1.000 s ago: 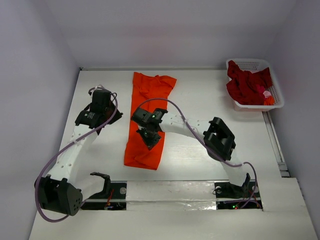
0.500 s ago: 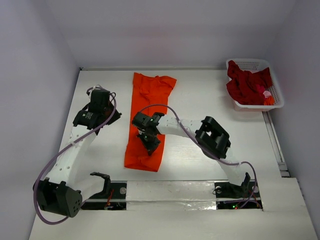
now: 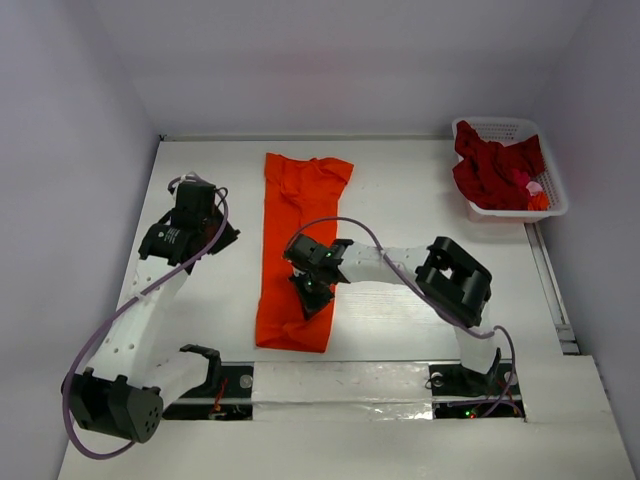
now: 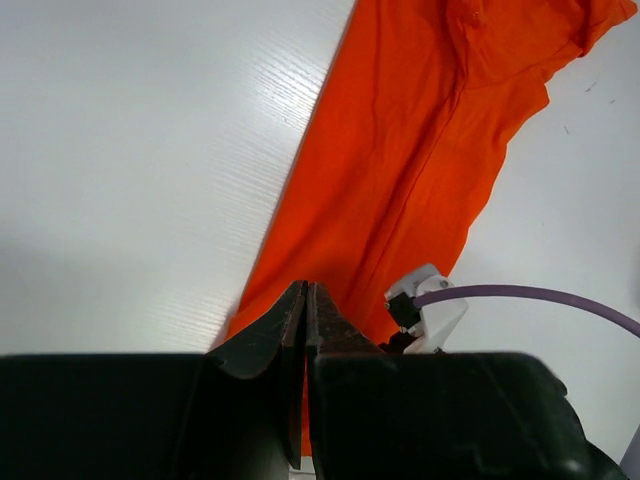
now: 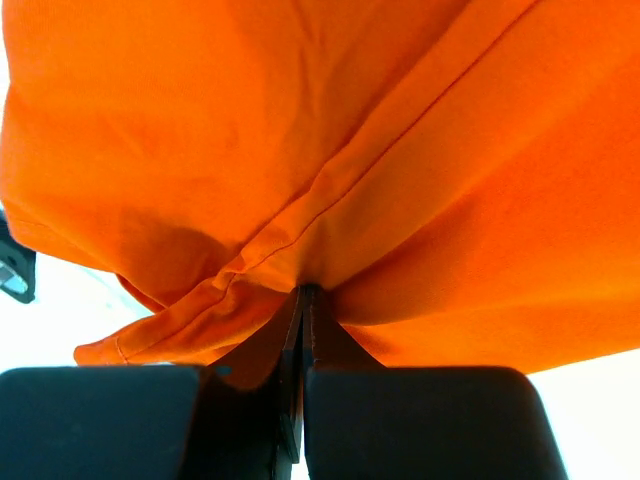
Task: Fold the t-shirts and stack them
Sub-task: Fold the tshirt
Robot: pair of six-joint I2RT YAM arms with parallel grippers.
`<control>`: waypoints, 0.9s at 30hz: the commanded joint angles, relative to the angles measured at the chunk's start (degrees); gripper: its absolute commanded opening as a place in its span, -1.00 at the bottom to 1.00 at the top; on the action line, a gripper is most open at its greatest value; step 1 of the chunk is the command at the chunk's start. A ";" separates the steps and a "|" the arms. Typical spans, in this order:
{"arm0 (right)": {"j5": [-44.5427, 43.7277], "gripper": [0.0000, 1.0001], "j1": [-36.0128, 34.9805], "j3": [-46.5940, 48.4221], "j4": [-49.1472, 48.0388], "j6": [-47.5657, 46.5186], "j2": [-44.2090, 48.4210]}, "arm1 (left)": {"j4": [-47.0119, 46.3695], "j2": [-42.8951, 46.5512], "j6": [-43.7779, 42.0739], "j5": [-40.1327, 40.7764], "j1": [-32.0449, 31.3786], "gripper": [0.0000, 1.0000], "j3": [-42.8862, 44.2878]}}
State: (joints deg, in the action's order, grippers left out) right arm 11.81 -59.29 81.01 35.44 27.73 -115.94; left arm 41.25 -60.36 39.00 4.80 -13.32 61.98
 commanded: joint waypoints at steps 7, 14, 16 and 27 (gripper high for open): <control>0.49 -1.00 3.38 -13.16 -3.10 2.95 1.32 | 1.46 2.08 0.19 -1.10 0.31 -1.00 1.48; -0.04 -1.00 9.27 -15.18 -4.06 1.37 1.86 | 1.81 2.17 0.20 -1.55 0.31 -1.00 1.66; -0.30 -1.00 10.41 -14.48 -3.54 0.75 1.95 | 1.90 2.09 0.11 -1.98 0.31 -1.00 1.48; -1.27 -1.00 12.09 -17.02 -3.19 0.57 5.02 | 1.64 1.91 -0.15 -3.30 0.31 -1.00 -3.78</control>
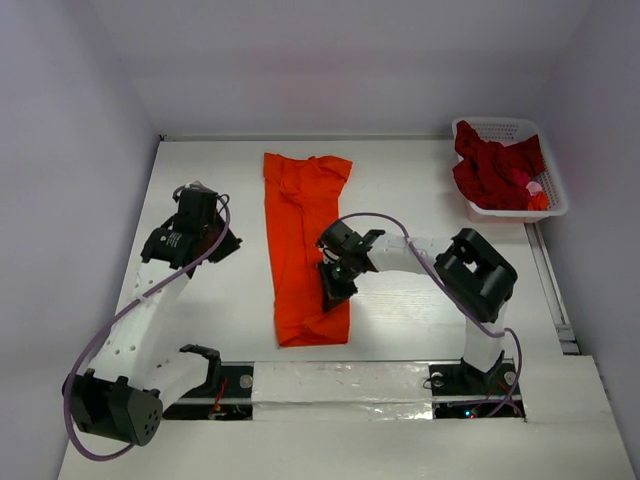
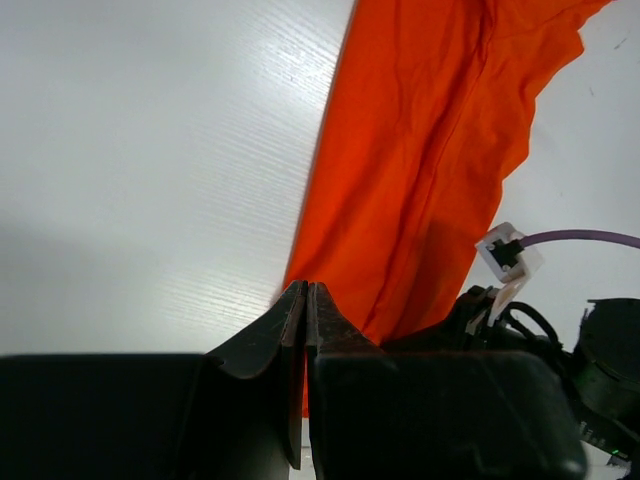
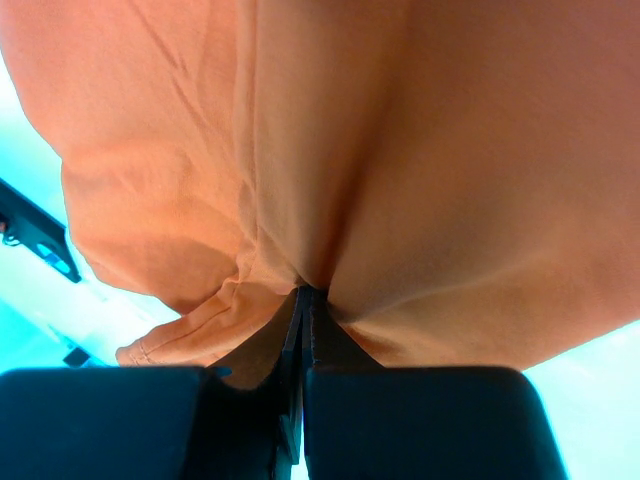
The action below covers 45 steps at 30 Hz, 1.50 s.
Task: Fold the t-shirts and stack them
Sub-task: Fold the tshirt
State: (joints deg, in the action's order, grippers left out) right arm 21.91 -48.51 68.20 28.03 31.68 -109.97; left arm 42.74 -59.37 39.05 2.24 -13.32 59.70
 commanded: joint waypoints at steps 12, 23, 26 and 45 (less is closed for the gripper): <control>-12.16 -1.00 5.27 -12.13 2.29 -2.85 5.82 | -3.10 0.84 0.50 -4.61 -2.05 -1.00 -8.89; -12.24 -1.00 6.41 -13.27 2.55 -1.62 8.81 | -3.99 -0.31 10.69 -5.93 -21.03 -1.00 -12.50; -12.16 -1.00 6.41 -13.10 3.08 -1.53 10.04 | -1.62 1.62 12.54 -5.84 -23.50 -1.00 -13.73; -21.29 0.99 6.41 8.60 17.41 -3.30 30.69 | 1.82 8.14 7.54 -4.17 -24.12 -1.00 -9.70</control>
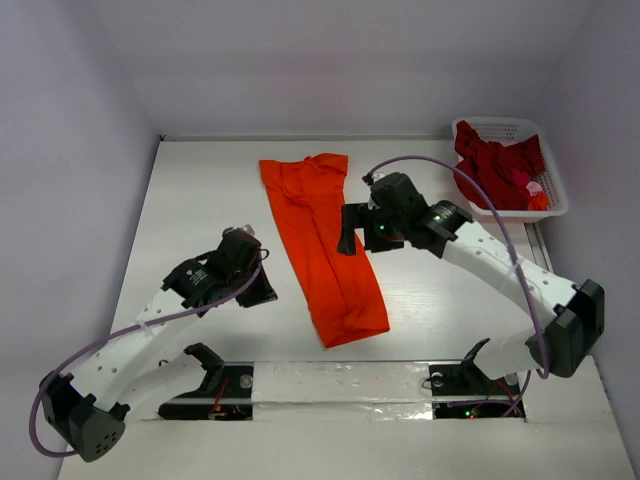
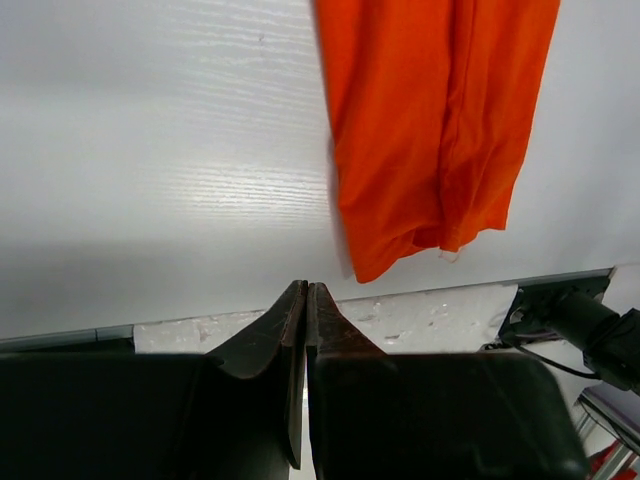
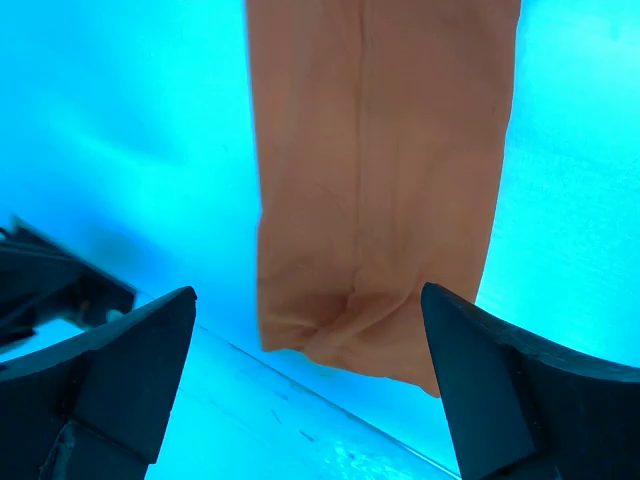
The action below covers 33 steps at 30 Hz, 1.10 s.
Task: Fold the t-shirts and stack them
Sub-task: Fold the tshirt
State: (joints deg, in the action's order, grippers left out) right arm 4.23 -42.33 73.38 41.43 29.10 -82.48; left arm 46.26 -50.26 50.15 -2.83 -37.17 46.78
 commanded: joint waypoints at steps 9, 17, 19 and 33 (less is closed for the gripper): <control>-9.68 -0.22 0.23 0.53 4.09 -1.33 1.10 | -9.51 -6.69 -1.47 4.77 -0.27 -1.00 4.36; -1.80 -0.74 0.23 -10.69 3.39 -3.53 7.40 | -16.82 -11.18 11.01 -9.12 -11.56 -1.00 -0.55; 0.33 -0.67 0.23 -13.26 4.27 -2.74 12.83 | -14.72 -9.96 16.35 -8.51 -16.77 -1.00 -1.17; 7.55 0.54 0.75 -20.91 0.94 2.71 14.38 | -40.72 3.77 45.47 -3.68 -34.81 -0.64 -24.54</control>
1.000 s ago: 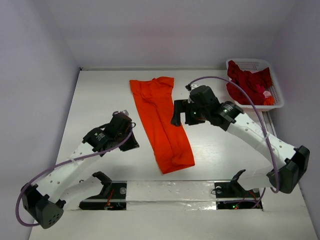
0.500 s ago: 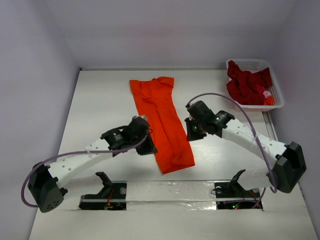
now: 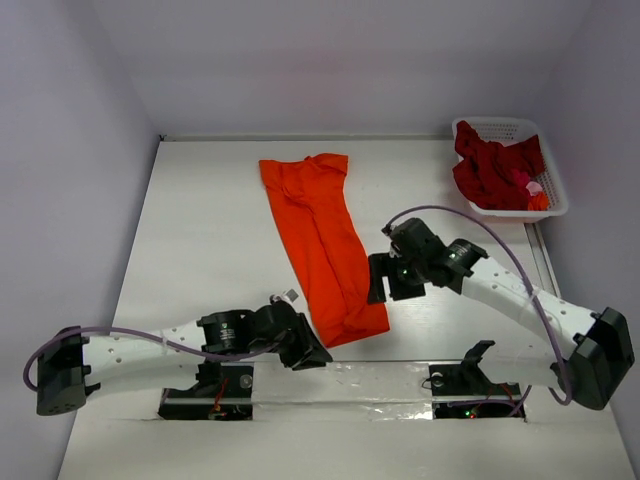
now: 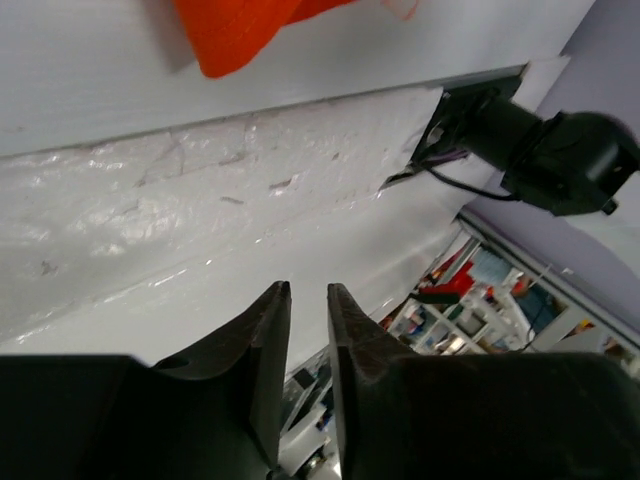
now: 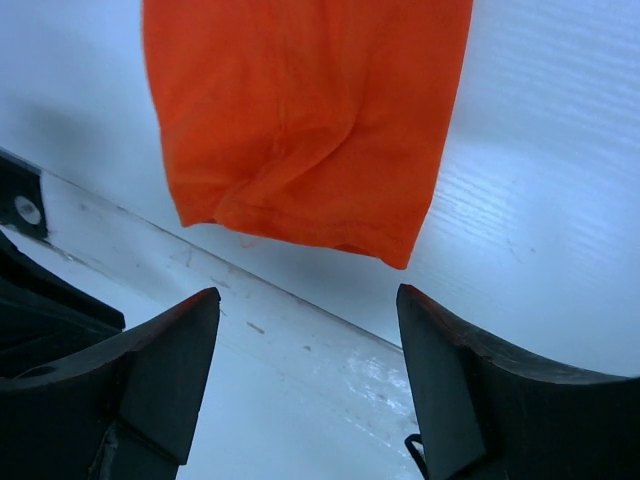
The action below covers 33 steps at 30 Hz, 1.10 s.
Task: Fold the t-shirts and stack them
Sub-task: Fold the tshirt
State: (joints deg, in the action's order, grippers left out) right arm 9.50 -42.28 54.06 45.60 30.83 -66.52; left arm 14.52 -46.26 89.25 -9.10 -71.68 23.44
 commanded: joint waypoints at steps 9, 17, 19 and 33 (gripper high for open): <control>6.23 0.50 8.18 -7.48 -6.67 0.72 -3.27 | -8.47 -0.85 9.09 11.47 -0.30 -0.44 -2.26; 6.76 0.50 8.71 -5.72 -6.84 1.07 -3.79 | 3.57 0.30 11.29 17.70 -0.30 -0.53 -1.12; 6.94 0.50 9.24 -5.55 -7.28 1.43 -4.05 | 5.51 -1.45 11.03 18.59 -0.30 -0.53 0.11; 9.75 0.52 10.29 -6.86 -9.39 0.90 -5.11 | 2.53 -16.14 13.14 21.58 -0.30 -0.54 1.52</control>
State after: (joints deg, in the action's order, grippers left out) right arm 17.65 -32.58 46.54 38.94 31.97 -71.88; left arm 16.53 -61.95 98.67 7.77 -71.68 23.07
